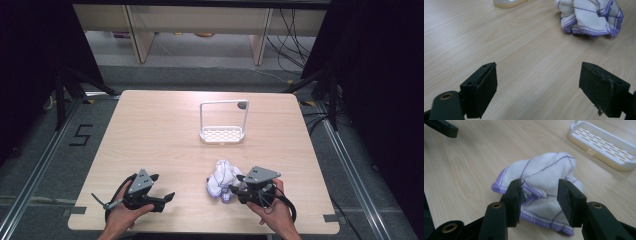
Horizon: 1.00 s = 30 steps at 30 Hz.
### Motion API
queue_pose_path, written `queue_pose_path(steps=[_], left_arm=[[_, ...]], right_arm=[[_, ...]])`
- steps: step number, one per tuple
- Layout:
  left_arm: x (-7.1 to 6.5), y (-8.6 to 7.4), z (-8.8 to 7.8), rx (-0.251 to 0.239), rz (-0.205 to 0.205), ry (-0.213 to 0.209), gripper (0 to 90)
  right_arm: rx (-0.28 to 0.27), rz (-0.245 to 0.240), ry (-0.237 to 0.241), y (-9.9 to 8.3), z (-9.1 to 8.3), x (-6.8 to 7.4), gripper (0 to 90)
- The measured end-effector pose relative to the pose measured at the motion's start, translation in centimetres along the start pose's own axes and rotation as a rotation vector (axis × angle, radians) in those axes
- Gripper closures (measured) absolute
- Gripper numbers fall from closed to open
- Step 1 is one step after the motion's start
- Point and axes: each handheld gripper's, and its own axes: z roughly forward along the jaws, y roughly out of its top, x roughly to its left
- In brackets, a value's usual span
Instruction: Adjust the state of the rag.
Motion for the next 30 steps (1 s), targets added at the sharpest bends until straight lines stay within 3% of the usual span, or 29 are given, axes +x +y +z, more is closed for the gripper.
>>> queue_pose_path(steps=[5, 6, 9, 14, 15, 17, 19, 20, 21, 24, 25, 26, 28, 29, 30], left_arm=[[-0.1, 0.0, 0.1, -0.002, -0.007, 0.005, 14.8], [0.1, 0.0, 0.0, 0.023, 0.025, 0.000, 14.8], [-0.1, 0.0, 0.2, 0.020, 0.013, -0.001, 14.8], [-0.1, 0.0, 0.2, 0.018, 0.015, 0.001, 14.8], [-0.1, 0.0, 0.2, 0.029, 0.034, -0.006, 14.8], [-0.2, 0.0, 0.3, 0.022, 0.027, -0.003, 14.8], [-0.5, 0.0, 0.5, -0.003, 0.009, -0.015, 14.9], [-0.4, 0.1, 0.4, 0.021, 0.037, -0.019, 14.9], [-0.6, 0.1, 0.5, 0.009, 0.027, -0.024, 14.9], [-0.9, 0.3, 0.7, -0.007, 0.017, -0.055, 15.1], [-1.5, 0.6, 0.9, -0.026, 0.005, -0.095, 15.2], [-1.5, 0.6, 0.9, -0.026, 0.005, -0.095, 15.4], [-3.1, 1.1, 1.5, -0.042, 0.029, -0.131, 15.8], [-3.1, 1.1, 1.5, -0.042, 0.029, -0.131, 15.7], [-4.1, 1.5, 2.1, -0.044, 0.060, -0.160, 15.8]], right_arm=[[0.019, -0.034, -0.020, 0.7, 1.2, 0.5, 53.4], [0.026, -0.031, -0.019, 0.8, 1.6, 0.7, 51.7], [0.078, -0.038, -0.036, 1.3, 3.0, 1.4, 49.7], [0.140, -0.118, -0.104, 1.3, 4.2, 1.5, 70.9], [0.132, -0.120, -0.101, 1.4, 4.1, 1.2, 76.5], [0.089, -0.119, -0.087, 1.7, 3.4, 0.8, 80.7], [0.050, -0.109, -0.087, 2.2, 2.1, 0.2, 81.7], [0.026, -0.096, -0.089, 2.3, 1.7, 0.0, 81.9], [0.006, -0.091, -0.073, 2.5, 1.2, -0.4, 81.9], [-0.020, -0.055, -0.060, 2.7, 0.5, -0.8, 82.0], [-0.044, -0.024, -0.060, 2.8, 0.1, -1.1, 82.0], [-0.044, -0.024, -0.060, 2.8, 0.1, -1.1, 82.0], [-0.059, -0.006, -0.049, 2.8, 0.0, -1.5, 81.9], [-0.059, -0.006, -0.049, 2.8, 0.0, -1.5, 81.9], [-0.063, 0.031, -0.026, 2.8, -0.1, -1.5, 81.9]])
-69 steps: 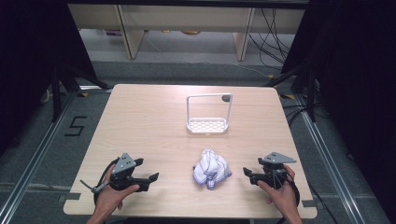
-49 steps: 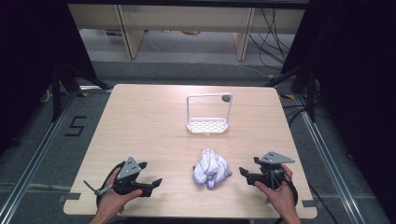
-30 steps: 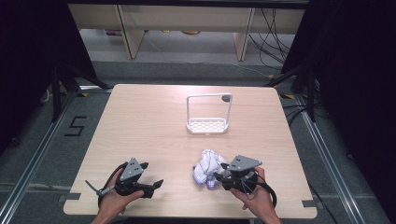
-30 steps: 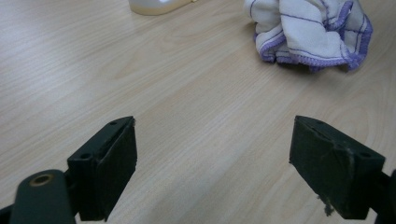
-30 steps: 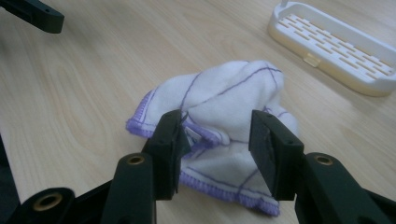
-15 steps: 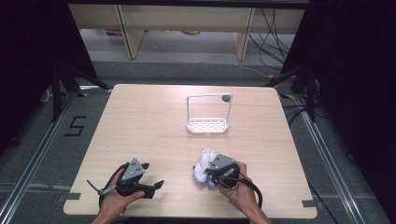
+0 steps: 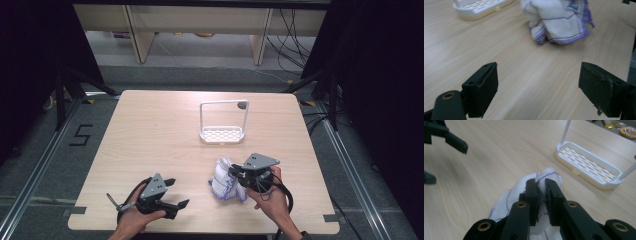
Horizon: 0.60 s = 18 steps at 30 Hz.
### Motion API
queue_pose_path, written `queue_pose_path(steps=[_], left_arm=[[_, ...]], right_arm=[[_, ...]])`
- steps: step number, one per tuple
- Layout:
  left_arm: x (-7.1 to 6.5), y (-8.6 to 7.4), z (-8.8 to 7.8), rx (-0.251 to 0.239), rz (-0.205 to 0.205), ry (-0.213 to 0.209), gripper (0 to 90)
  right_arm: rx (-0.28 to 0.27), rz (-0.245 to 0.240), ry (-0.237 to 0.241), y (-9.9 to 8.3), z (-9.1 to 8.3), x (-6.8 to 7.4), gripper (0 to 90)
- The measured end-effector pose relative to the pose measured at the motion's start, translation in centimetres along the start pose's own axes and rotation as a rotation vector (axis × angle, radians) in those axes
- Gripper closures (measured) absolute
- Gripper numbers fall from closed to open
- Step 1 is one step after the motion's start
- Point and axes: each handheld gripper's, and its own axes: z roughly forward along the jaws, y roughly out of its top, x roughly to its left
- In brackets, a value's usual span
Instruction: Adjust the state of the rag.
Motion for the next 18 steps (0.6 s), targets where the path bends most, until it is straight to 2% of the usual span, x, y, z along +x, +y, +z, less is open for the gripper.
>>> queue_pose_path(steps=[2, 3, 4, 5, 6, 8, 9, 12, 13, 15, 17, 18], left_arm=[[-0.5, 0.2, 0.3, 0.005, 0.014, -0.009, 16.0], [-1.1, 0.5, 0.8, -0.001, 0.030, -0.028, 16.8], [-1.9, 0.9, 1.3, -0.008, 0.049, -0.045, 17.3], [-2.3, 1.2, 1.5, 0.006, 0.074, -0.042, 17.7], [-2.8, 1.5, 2.0, 0.007, 0.103, -0.054, 18.3], [-3.1, 1.7, 2.2, 0.010, 0.118, -0.050, 19.5], [-3.6, 2.0, 2.9, -0.001, 0.153, -0.055, 20.8], [-4.0, 2.2, 3.6, -0.007, 0.159, -0.043, 23.2], [-4.2, 2.5, 4.4, -0.004, 0.174, -0.042, 24.3], [-4.3, 2.6, 5.1, -0.004, 0.203, -0.059, 25.6], [-4.5, 2.6, 5.5, -0.001, 0.191, -0.056, 25.6], [-4.6, 2.7, 6.0, -0.004, 0.198, -0.041, 25.6]], right_arm=[[0.000, 0.001, 0.012, 0.1, -0.1, 0.0, 81.9], [-0.008, 0.004, -0.008, 0.2, -0.3, 0.0, 82.0], [-0.009, 0.018, 0.002, 0.3, -0.4, 0.1, 82.0], [-0.016, 0.006, 0.017, 0.4, -0.4, 0.0, 82.0], [-0.027, 0.001, -0.004, 0.5, -0.6, 0.1, 81.9], [-0.026, 0.012, 0.008, 0.6, -0.7, 0.1, 81.9], [-0.029, 0.021, 0.013, 0.7, -0.7, 0.1, 81.9], [-0.034, 0.010, 0.010, 0.7, -0.8, -0.1, 81.9], [-0.032, 0.031, 0.027, 0.7, -0.7, -0.1, 82.0], [-0.032, 0.036, 0.026, 0.8, -0.8, -0.1, 81.9], [-0.038, 0.032, 0.026, 0.9, -0.8, -0.1, 81.9], [-0.041, 0.031, 0.025, 0.9, -0.9, -0.1, 81.9]])
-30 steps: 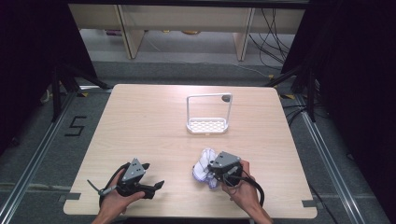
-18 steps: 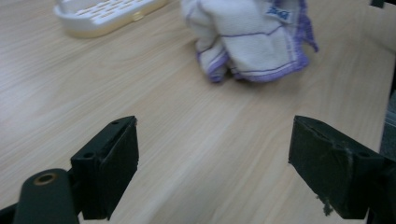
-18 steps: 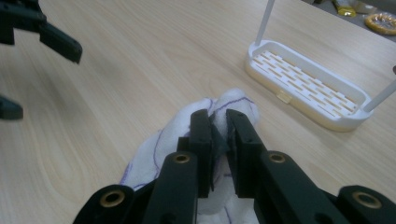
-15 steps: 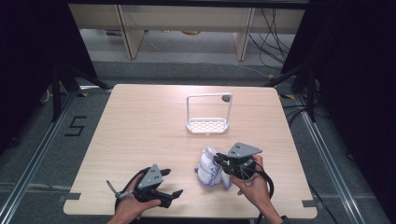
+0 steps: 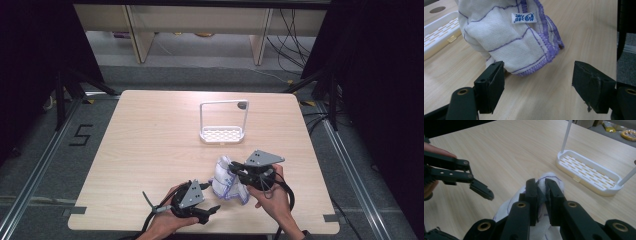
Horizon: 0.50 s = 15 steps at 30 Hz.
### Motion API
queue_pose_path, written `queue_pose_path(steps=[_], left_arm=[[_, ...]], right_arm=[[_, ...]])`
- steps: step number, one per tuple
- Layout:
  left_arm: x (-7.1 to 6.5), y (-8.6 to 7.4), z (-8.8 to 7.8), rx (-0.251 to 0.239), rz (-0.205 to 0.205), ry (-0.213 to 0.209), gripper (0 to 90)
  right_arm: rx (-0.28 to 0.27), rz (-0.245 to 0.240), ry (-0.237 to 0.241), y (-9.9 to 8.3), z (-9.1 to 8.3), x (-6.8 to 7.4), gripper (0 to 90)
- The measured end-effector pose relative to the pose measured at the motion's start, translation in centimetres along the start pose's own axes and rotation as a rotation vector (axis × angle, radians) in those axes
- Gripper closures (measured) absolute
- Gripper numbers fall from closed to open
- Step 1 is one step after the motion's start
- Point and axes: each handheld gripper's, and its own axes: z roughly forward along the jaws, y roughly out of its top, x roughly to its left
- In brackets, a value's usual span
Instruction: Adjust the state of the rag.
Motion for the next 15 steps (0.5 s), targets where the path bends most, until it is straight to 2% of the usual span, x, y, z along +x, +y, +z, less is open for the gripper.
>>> queue_pose_path(steps=[1, 2, 3, 4, 5, 6, 7, 8, 9, 10, 11, 12, 14, 15], left_arm=[[-0.1, 0.1, 0.2, 0.001, 0.015, 0.008, 25.7], [-0.1, 0.1, 0.2, 0.001, 0.015, 0.008, 26.6], [-0.2, 0.3, 0.7, 0.003, 0.042, 0.026, 28.7], [-0.2, 0.3, 0.7, 0.003, 0.042, 0.026, 31.8], [-0.2, 0.5, 1.0, -0.007, 0.046, 0.042, 39.8], [-0.1, 0.6, 1.2, -0.021, 0.059, 0.044, 48.1], [0.0, 0.7, 1.2, -0.011, 0.078, 0.058, 53.2], [0.0, 0.7, 1.2, -0.011, 0.078, 0.058, 63.7], [0.4, 0.8, 1.2, -0.004, 0.102, 0.036, 73.5], [0.5, 0.8, 1.0, -0.016, 0.096, 0.029, 79.3], [0.7, 0.8, 0.8, -0.009, 0.097, 0.023, 84.1], [0.8, 0.9, 0.5, 0.000, 0.106, 0.020, 86.2], [1.2, 1.2, -0.2, -0.019, 0.098, 0.012, 87.5], [1.4, 1.4, -0.6, -0.027, 0.097, 0.015, 87.7]], right_arm=[[-0.014, -0.016, -0.009, 0.0, 0.0, -0.1, 81.9], [-0.022, -0.010, -0.005, 0.1, 0.0, 0.0, 81.9], [-0.016, -0.005, -0.012, 0.1, -0.1, 0.0, 81.9], [-0.016, -0.005, -0.012, 0.1, -0.1, 0.0, 81.9], [-0.009, 0.009, 0.013, 0.1, 0.0, 0.1, 81.9], [-0.009, 0.004, 0.014, 0.1, 0.0, 0.1, 81.9], [-0.006, 0.006, 0.010, 0.1, 0.0, 0.1, 81.8], [-0.006, 0.006, 0.010, 0.1, 0.0, 0.1, 81.8], [-0.006, 0.006, 0.010, 0.1, 0.0, 0.1, 81.8], [-0.007, 0.000, 0.014, 0.1, 0.0, 0.0, 81.8], [-0.002, 0.016, 0.011, 0.1, -0.2, 0.0, 81.8], [-0.013, 0.001, -0.004, 0.1, -0.2, -0.2, 81.8], [-0.007, 0.020, 0.004, 0.1, -0.4, -0.4, 81.8], [-0.009, 0.004, -0.005, 0.0, -0.5, -0.7, 81.8]])
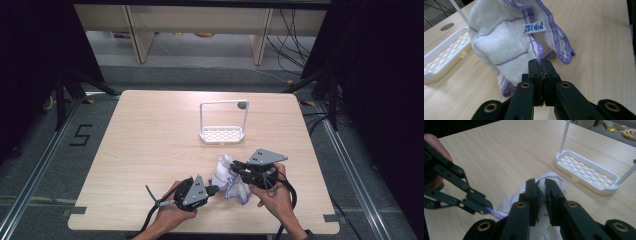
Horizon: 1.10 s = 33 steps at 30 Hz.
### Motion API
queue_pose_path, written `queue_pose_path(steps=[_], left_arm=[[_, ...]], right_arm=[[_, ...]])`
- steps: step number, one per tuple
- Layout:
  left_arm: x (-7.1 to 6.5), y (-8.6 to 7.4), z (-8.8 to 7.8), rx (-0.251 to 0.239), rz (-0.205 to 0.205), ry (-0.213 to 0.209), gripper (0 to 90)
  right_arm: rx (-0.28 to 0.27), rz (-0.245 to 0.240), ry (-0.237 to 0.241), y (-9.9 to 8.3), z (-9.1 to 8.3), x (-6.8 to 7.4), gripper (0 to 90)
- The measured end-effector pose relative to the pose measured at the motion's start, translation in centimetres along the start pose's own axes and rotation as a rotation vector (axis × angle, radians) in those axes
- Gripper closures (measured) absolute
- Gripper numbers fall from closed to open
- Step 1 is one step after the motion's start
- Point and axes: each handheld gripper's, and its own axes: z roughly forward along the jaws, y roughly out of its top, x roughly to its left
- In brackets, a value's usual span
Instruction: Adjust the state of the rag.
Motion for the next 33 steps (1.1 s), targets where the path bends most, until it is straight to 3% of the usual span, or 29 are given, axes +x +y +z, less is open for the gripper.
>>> queue_pose_path(steps=[3, 6, 8, 9, 10, 11, 12, 15, 18, 20, 22, 23, 24, 25, 26, 28, 29, 30, 31, 33], left_arm=[[0.5, 0.5, -0.9, -0.024, -0.012, -0.002, 87.9], [1.8, 1.8, -3.4, -0.061, -0.038, -0.001, 87.9], [2.4, 2.6, -4.6, -0.089, -0.108, -0.035, 87.9], [2.4, 2.6, -4.6, -0.089, -0.108, -0.035, 87.9], [2.7, 3.7, -5.9, -0.123, -0.128, -0.044, 87.9], [2.7, 3.7, -5.9, -0.123, -0.128, -0.044, 87.9], [3.2, 4.7, -7.0, -0.131, -0.107, -0.035, 87.8], [4.3, 5.4, -7.7, -0.122, -0.116, -0.014, 87.8], [7.4, 4.5, -5.9, -0.078, -0.178, 0.036, 87.8], [8.9, 3.3, -4.1, -0.055, -0.227, 0.056, 87.7], [9.5, 2.7, -3.2, -0.032, -0.241, 0.065, 87.7], [10.6, 1.5, -1.5, 0.006, -0.264, 0.079, 87.7], [11.2, 0.9, -0.6, 0.021, -0.291, 0.085, 87.7], [11.2, 0.9, -0.6, 0.021, -0.291, 0.085, 87.8], [11.9, 0.2, 0.3, 0.031, -0.322, 0.093, 87.7], [12.3, -0.5, 1.0, 0.050, -0.341, 0.090, 87.7], [12.3, -0.5, 1.0, 0.050, -0.341, 0.090, 87.7], [12.4, -0.9, 1.2, 0.059, -0.335, 0.092, 87.7], [12.5, -1.0, 1.1, 0.075, -0.322, 0.077, 87.6], [12.4, -1.1, 1.1, 0.056, -0.344, 0.095, 87.6]], right_arm=[[0.004, 0.008, -0.003, 0.0, -0.1, -0.6, 81.6], [0.010, 0.038, 0.015, 0.2, -0.5, -1.4, 81.5], [-0.005, 0.046, 0.035, 0.7, -1.0, -1.9, 81.4], [-0.005, 0.046, 0.035, 0.7, -1.0, -1.9, 81.4], [-0.019, 0.047, 0.041, 1.5, -1.6, -2.0, 81.4], [-0.019, 0.047, 0.041, 1.5, -1.6, -2.0, 81.4], [-0.026, 0.029, 0.045, 2.4, -2.0, -1.9, 81.4], [-0.026, -0.005, 0.043, 3.1, -2.1, -2.2, 81.3], [0.028, -0.032, 0.026, 4.2, -0.5, -3.6, 81.1], [0.082, 0.006, 0.003, 3.9, 1.7, -5.0, 81.0], [0.113, 0.018, -0.008, 3.3, 3.7, -6.2, 80.6], [0.148, 0.063, -0.008, 2.9, 5.0, -6.8, 79.3], [0.146, 0.061, -0.019, 2.5, 5.8, -7.3, 76.3], [0.146, 0.061, -0.019, 2.5, 5.8, -7.3, 76.3], [0.137, 0.108, -0.049, 1.9, 7.4, -7.9, 68.0], [0.158, 0.125, -0.059, 1.9, 7.3, -8.0, 54.1], [0.158, 0.125, -0.059, 1.9, 7.3, -8.0, 54.1], [0.161, 0.109, -0.073, 2.0, 6.3, -7.8, 46.0], [0.164, 0.114, -0.081, 2.1, 5.6, -7.5, 44.1], [0.164, 0.118, -0.116, 2.0, 4.1, -7.0, 39.9]])
